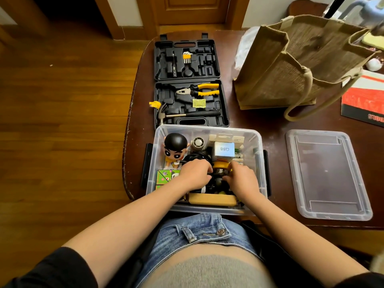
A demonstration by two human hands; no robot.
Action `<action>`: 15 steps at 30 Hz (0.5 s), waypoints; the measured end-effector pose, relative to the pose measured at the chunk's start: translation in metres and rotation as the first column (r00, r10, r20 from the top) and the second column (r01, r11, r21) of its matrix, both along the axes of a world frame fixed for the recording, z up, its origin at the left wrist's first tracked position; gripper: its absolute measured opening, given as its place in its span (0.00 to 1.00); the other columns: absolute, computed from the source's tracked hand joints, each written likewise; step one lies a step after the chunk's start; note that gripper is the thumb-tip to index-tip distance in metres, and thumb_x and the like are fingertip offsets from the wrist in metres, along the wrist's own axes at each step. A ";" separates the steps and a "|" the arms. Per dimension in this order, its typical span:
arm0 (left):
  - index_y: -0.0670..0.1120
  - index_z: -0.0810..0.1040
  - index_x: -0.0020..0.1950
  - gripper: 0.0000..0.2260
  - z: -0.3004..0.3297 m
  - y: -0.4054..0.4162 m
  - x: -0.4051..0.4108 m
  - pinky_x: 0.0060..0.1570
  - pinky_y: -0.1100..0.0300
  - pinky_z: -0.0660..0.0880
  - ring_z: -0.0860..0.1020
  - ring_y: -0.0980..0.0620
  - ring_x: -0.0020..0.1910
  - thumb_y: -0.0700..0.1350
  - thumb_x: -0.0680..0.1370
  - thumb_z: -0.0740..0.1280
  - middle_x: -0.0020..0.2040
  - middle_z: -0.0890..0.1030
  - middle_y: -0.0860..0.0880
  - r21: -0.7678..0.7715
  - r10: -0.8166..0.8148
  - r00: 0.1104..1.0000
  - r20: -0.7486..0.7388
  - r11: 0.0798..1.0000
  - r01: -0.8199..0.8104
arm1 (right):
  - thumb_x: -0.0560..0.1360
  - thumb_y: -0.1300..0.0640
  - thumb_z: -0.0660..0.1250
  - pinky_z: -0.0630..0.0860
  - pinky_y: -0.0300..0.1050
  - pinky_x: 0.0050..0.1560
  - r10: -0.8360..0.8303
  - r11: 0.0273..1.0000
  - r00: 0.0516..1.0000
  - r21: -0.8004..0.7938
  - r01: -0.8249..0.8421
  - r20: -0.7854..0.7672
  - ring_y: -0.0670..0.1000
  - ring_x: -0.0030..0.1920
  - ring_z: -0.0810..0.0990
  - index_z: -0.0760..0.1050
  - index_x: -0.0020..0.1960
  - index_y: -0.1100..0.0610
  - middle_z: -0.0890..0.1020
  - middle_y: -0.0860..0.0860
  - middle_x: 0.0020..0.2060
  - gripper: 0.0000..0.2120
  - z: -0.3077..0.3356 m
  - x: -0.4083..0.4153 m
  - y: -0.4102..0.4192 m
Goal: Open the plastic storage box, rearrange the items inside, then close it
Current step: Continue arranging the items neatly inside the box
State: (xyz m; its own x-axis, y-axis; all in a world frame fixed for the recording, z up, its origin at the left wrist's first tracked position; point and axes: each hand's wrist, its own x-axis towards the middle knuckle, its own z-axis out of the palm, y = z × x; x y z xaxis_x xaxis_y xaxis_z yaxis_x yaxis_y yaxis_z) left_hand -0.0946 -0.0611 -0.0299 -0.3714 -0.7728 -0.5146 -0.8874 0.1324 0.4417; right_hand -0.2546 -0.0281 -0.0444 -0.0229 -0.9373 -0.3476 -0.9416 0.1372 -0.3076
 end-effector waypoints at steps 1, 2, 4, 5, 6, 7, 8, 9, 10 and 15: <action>0.51 0.78 0.63 0.13 0.000 0.000 -0.002 0.51 0.55 0.74 0.77 0.48 0.58 0.46 0.78 0.65 0.59 0.80 0.49 0.014 -0.009 1.000 -0.005 1.000 0.009 | 0.73 0.53 0.69 0.75 0.47 0.43 -0.033 0.999 0.999 -0.007 0.033 0.017 0.56 0.46 0.80 0.73 0.50 0.57 0.82 0.53 0.45 0.11 0.000 0.000 0.001; 0.50 0.77 0.63 0.14 -0.001 -0.001 -0.005 0.53 0.54 0.74 0.77 0.47 0.59 0.45 0.78 0.65 0.60 0.80 0.49 0.028 -0.022 1.000 -0.006 0.999 0.022 | 0.73 0.53 0.69 0.76 0.47 0.43 -0.053 0.999 0.998 -0.004 0.053 0.024 0.56 0.45 0.80 0.73 0.49 0.58 0.82 0.54 0.44 0.10 0.000 0.000 0.002; 0.50 0.76 0.65 0.15 -0.002 -0.001 -0.009 0.56 0.52 0.75 0.76 0.46 0.60 0.44 0.78 0.65 0.61 0.79 0.47 0.051 -0.057 0.998 0.011 0.997 0.056 | 0.74 0.53 0.69 0.77 0.49 0.45 -0.081 0.997 0.996 0.023 0.080 0.037 0.56 0.45 0.80 0.75 0.47 0.58 0.82 0.54 0.44 0.09 -0.001 0.001 0.001; 0.50 0.76 0.66 0.16 -0.003 -0.002 -0.011 0.57 0.51 0.75 0.76 0.46 0.61 0.43 0.78 0.64 0.62 0.78 0.47 0.059 -0.074 0.997 0.022 0.996 0.072 | 0.74 0.53 0.69 0.77 0.50 0.46 -0.091 0.995 0.995 0.044 0.089 0.043 0.56 0.46 0.80 0.76 0.47 0.59 0.82 0.54 0.44 0.09 -0.001 0.001 -0.001; 0.49 0.75 0.66 0.17 -0.004 -0.002 -0.013 0.57 0.50 0.75 0.76 0.45 0.61 0.42 0.78 0.64 0.63 0.78 0.47 0.067 -0.086 0.996 0.030 0.994 0.084 | 0.74 0.54 0.68 0.77 0.50 0.47 -0.095 0.994 0.995 0.062 0.092 0.040 0.56 0.46 0.80 0.77 0.47 0.59 0.82 0.55 0.44 0.08 0.000 0.002 -0.002; 0.49 0.75 0.67 0.17 -0.005 -0.003 -0.014 0.57 0.50 0.75 0.76 0.45 0.61 0.41 0.78 0.64 0.63 0.78 0.46 0.079 -0.092 0.995 0.033 0.993 0.089 | 0.75 0.55 0.67 0.77 0.50 0.47 -0.087 0.994 0.996 0.074 0.085 0.024 0.57 0.47 0.80 0.77 0.48 0.59 0.82 0.56 0.45 0.07 0.000 0.002 -0.003; 0.48 0.74 0.67 0.18 -0.006 -0.003 -0.015 0.57 0.50 0.75 0.75 0.45 0.61 0.40 0.78 0.64 0.63 0.77 0.46 0.095 -0.092 0.995 0.028 0.992 0.089 | 0.76 0.57 0.66 0.77 0.50 0.46 -0.071 0.994 0.997 0.078 0.072 -0.005 0.57 0.47 0.80 0.77 0.48 0.59 0.82 0.56 0.45 0.06 0.001 0.002 -0.004; 0.48 0.74 0.68 0.18 -0.008 -0.004 -0.016 0.58 0.50 0.75 0.75 0.46 0.62 0.41 0.78 0.64 0.64 0.77 0.46 0.113 -0.087 0.996 0.018 0.990 0.085 | 0.76 0.60 0.63 0.76 0.49 0.43 -0.052 0.996 0.998 0.076 0.055 -0.041 0.58 0.46 0.79 0.76 0.48 0.60 0.82 0.57 0.45 0.04 0.002 0.002 -0.005; 0.47 0.74 0.68 0.17 -0.009 -0.004 -0.017 0.59 0.50 0.74 0.75 0.46 0.62 0.41 0.78 0.64 0.64 0.77 0.46 0.128 -0.081 0.997 0.007 0.989 0.079 | 0.75 0.64 0.61 0.74 0.48 0.40 -0.033 0.997 0.996 0.069 0.038 -0.080 0.59 0.45 0.79 0.75 0.47 0.59 0.82 0.57 0.45 0.05 0.003 0.001 -0.005; 0.46 0.74 0.67 0.17 -0.013 -0.007 -0.019 0.61 0.51 0.73 0.75 0.45 0.63 0.43 0.79 0.64 0.64 0.77 0.45 0.139 -0.053 0.999 -0.003 0.989 0.053 | 0.71 0.70 0.61 0.67 0.44 0.34 0.094 0.990 0.966 0.126 -0.065 -0.243 0.57 0.41 0.78 0.68 0.39 0.58 0.81 0.56 0.44 0.09 0.014 -0.004 -0.005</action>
State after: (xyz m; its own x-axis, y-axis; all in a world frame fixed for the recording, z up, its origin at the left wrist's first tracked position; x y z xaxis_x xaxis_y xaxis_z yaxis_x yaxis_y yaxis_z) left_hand -0.1139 -0.0683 -0.0424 -0.4095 -0.6727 -0.6162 -0.8812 0.1168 0.4581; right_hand -0.2582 -0.0327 -0.0302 -0.0492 -0.8932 -0.4470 -0.9955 0.0799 -0.0501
